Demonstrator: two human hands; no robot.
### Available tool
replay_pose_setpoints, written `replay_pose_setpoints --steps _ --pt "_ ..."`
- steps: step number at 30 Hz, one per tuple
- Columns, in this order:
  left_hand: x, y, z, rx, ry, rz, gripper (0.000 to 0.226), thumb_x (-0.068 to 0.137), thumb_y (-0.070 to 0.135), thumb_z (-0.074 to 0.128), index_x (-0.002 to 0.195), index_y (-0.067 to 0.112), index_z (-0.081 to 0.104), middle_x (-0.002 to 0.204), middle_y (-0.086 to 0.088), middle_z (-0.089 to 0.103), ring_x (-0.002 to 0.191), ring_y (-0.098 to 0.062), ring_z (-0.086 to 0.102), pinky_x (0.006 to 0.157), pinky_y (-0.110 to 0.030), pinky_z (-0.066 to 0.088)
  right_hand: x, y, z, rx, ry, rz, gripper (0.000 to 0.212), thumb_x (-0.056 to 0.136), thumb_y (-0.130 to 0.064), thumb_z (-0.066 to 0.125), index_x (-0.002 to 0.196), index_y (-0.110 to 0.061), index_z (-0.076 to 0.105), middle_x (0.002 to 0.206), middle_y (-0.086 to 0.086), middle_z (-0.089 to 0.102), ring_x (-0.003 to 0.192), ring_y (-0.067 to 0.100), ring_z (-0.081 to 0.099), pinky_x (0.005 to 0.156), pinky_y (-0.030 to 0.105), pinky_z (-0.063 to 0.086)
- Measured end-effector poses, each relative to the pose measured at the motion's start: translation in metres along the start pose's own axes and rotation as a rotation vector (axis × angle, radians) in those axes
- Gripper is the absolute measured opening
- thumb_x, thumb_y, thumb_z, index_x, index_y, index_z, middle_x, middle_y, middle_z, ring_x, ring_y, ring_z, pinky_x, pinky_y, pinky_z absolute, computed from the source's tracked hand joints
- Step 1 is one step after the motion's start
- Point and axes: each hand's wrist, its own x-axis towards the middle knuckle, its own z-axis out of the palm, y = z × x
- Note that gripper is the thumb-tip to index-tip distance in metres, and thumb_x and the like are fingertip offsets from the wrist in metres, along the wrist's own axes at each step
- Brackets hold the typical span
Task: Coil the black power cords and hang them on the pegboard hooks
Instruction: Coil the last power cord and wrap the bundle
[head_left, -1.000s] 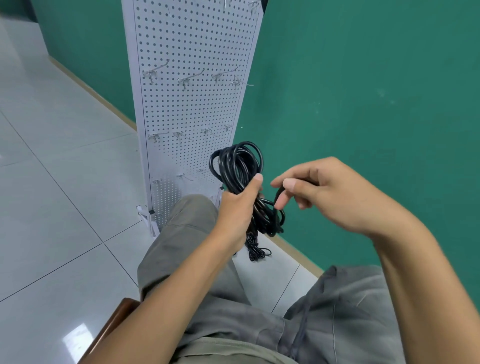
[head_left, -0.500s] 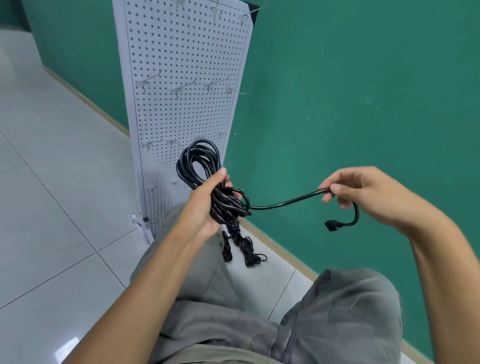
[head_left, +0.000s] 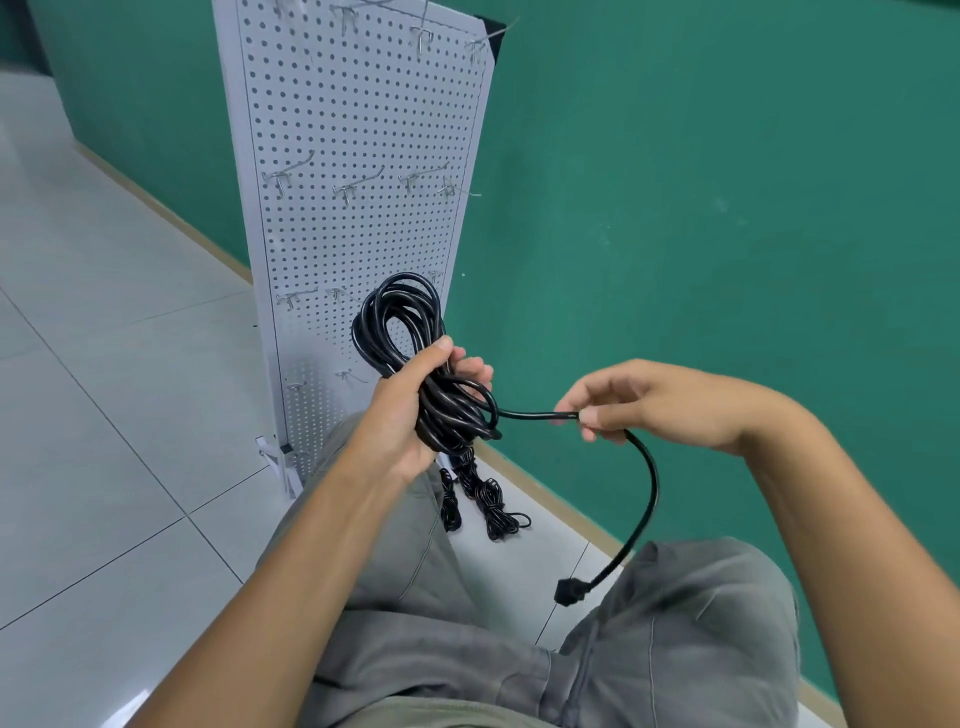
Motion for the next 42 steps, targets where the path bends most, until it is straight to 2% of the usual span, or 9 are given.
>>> replay_pose_setpoints --steps 3,7,12,18,24,32,35,40,42 --pt "-0.001 -0.003 -0.003 0.152 0.047 0.013 0.019 0.1 0.022 0.063 0.091 0.006 0.067 0.084 -0.01 0.074 0.09 -0.026 0.075 0.083 -0.034 0.059 -0.003 -0.009 -0.007 0.032 0.103 -0.024 0.015 0.095 -0.028 0.07 0.1 -0.016 0.076 0.072 -0.009 0.061 0.065 0.007 0.047 0.065 0.014 0.04" --pt "-0.005 -0.012 0.003 0.289 0.05 -0.024 0.022 0.101 0.022 0.063 0.091 0.004 0.069 0.087 -0.015 0.076 0.085 -0.027 0.074 0.077 -0.034 0.061 -0.002 -0.022 -0.014 -0.15 0.348 -0.068 0.014 0.092 -0.029 0.074 0.084 -0.018 0.074 0.081 0.001 0.074 0.07 0.007 0.059 0.072 0.021 0.045" --pt "-0.008 -0.023 0.006 0.448 0.012 -0.092 0.023 0.099 0.025 0.067 0.085 0.006 0.072 0.08 -0.014 0.073 0.076 -0.026 0.069 0.068 -0.032 0.056 -0.007 -0.044 -0.018 -0.327 0.529 -0.161 0.009 0.092 -0.026 0.074 0.083 -0.027 0.073 0.08 -0.017 0.071 0.079 0.002 0.065 0.072 0.019 0.045" --pt "-0.019 -0.047 0.02 0.527 -0.043 -0.219 0.017 0.097 0.021 0.068 0.09 0.006 0.069 0.065 -0.001 0.06 0.053 -0.014 0.054 0.055 -0.025 0.047 -0.008 -0.08 -0.019 -0.393 0.357 -0.327 0.004 0.086 -0.014 0.08 0.086 -0.015 0.076 0.049 -0.032 0.052 0.054 -0.006 0.053 0.056 0.008 0.036" --pt "-0.036 -0.051 0.036 0.492 -0.187 -0.322 0.021 0.1 0.024 0.064 0.091 0.006 0.069 0.067 0.0 0.059 0.054 -0.013 0.053 0.055 -0.022 0.049 0.014 -0.095 -0.036 -0.369 0.257 -0.296 0.018 0.074 -0.023 0.091 0.085 -0.016 0.077 0.073 -0.013 0.074 0.065 -0.002 0.063 0.067 0.01 0.047" --pt "-0.038 -0.042 0.041 0.272 -0.273 -0.282 0.025 0.101 0.015 0.058 0.117 0.004 0.073 0.083 -0.002 0.069 0.058 -0.012 0.053 0.052 -0.024 0.049 0.011 -0.079 -0.073 -0.292 0.228 -0.255 0.008 0.083 -0.017 0.082 0.086 -0.013 0.077 0.085 0.005 0.076 0.075 0.008 0.063 0.079 0.026 0.051" --pt "-0.038 -0.043 0.043 0.116 -0.26 -0.263 0.019 0.095 0.012 0.064 0.108 0.006 0.078 0.08 -0.002 0.06 0.056 -0.012 0.051 0.051 -0.025 0.049 -0.002 -0.068 -0.079 -0.257 0.217 -0.242 0.008 0.085 -0.013 0.08 0.086 -0.01 0.073 0.086 0.009 0.075 0.076 0.01 0.063 0.078 0.023 0.049" --pt "-0.035 -0.036 0.043 -0.002 -0.23 -0.184 0.022 0.094 0.014 0.06 0.111 0.008 0.072 0.081 0.0 0.062 0.061 -0.011 0.054 0.054 -0.024 0.05 -0.026 -0.034 -0.088 -0.297 0.189 -0.09 0.006 0.087 -0.015 0.078 0.086 -0.013 0.073 0.086 0.0 0.077 0.082 0.015 0.071 0.083 0.023 0.053" --pt "-0.036 -0.032 0.043 0.128 -0.22 -0.151 0.018 0.096 0.014 0.06 0.108 0.008 0.072 0.091 -0.002 0.072 0.063 -0.011 0.057 0.057 -0.024 0.052 -0.029 -0.017 -0.084 -0.317 0.173 -0.018 0.001 0.089 -0.017 0.077 0.089 -0.017 0.076 0.088 -0.005 0.078 0.088 0.012 0.073 0.087 0.024 0.053"
